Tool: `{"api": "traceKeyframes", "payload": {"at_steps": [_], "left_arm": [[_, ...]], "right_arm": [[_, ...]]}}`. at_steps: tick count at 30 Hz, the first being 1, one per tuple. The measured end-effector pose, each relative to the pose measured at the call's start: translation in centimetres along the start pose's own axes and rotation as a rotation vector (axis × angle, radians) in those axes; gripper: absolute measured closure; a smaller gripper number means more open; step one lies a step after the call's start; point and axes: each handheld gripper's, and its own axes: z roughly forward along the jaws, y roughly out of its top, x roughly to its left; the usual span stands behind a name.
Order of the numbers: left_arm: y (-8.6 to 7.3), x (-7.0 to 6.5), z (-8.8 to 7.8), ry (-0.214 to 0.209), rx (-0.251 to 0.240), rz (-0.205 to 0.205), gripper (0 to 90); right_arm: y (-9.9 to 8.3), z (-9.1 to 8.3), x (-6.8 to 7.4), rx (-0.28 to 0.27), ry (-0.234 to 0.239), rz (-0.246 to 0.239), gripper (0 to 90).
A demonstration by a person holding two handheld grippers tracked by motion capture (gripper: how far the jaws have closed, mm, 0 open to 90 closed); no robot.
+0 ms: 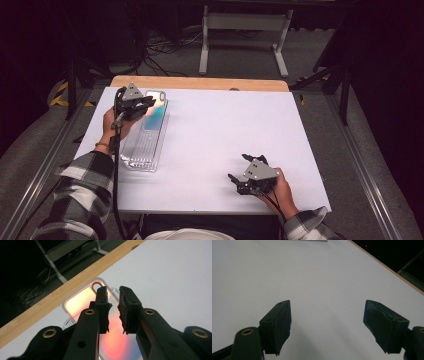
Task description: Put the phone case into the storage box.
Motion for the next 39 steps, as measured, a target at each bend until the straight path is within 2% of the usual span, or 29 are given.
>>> {"api": "traceKeyframes", "payload": {"at_steps": [3,4,6,7,8,10,12,16,19,22,25,29,31,39], "left_arm": [[-0.5,-0.2,-1.0,-0.005,-0.013,-0.003,65.0],[-0.5,-0.2,-1.0,-0.005,-0.013,-0.003,63.5],[-1.1,-0.3,-2.0,-0.019,-0.053,-0.036,62.4],[-1.4,-0.2,-2.5,-0.031,-0.066,-0.057,57.5],[-1.7,-0.2,-3.0,-0.036,-0.087,-0.062,51.8],[-2.0,-0.3,-3.7,-0.040,-0.102,-0.071,46.9],[-2.3,-0.4,-4.4,-0.054,-0.122,-0.061,45.7],[-2.5,-0.8,-5.2,-0.068,-0.120,-0.065,43.5],[-2.9,-1.7,-5.9,-0.063,-0.112,-0.034,41.7],[-3.0,-2.0,-6.4,-0.062,-0.120,-0.030,39.9],[-3.3,-2.8,-7.4,-0.063,-0.126,-0.008,38.6],[-3.6,-3.2,-8.0,-0.062,-0.139,-0.008,37.1],[-3.7,-3.4,-8.3,-0.060,-0.141,0.006,36.5],[-4.3,-4.6,-9.4,-0.063,-0.179,0.015,27.0]], "right_arm": [[-0.1,0.0,-0.2,-0.004,-0.001,0.016,22.9],[-0.1,-0.1,-0.4,-0.004,-0.003,0.022,22.8],[-0.1,-0.1,-0.6,-0.006,-0.005,0.031,22.8],[-0.2,-0.1,-0.9,-0.012,-0.009,0.052,22.9],[-0.3,-0.1,-1.2,-0.014,-0.014,0.071,22.9],[-0.5,-0.2,-1.6,-0.016,-0.025,0.092,22.9],[-0.5,-0.3,-1.9,-0.020,-0.030,0.110,23.0],[-0.3,-0.4,-2.1,-0.034,-0.038,0.118,23.1],[0.0,-0.3,-2.1,-0.043,-0.037,0.109,23.2],[0.1,-0.3,-2.1,-0.052,-0.037,0.107,23.2],[0.4,-0.4,-2.3,-0.068,-0.040,0.099,23.1],[0.6,-0.5,-2.4,-0.079,-0.042,0.098,23.3],[0.6,-0.5,-2.4,-0.076,-0.041,0.093,23.3],[0.7,-0.9,-2.2,-0.086,-0.051,0.084,23.4]]}}
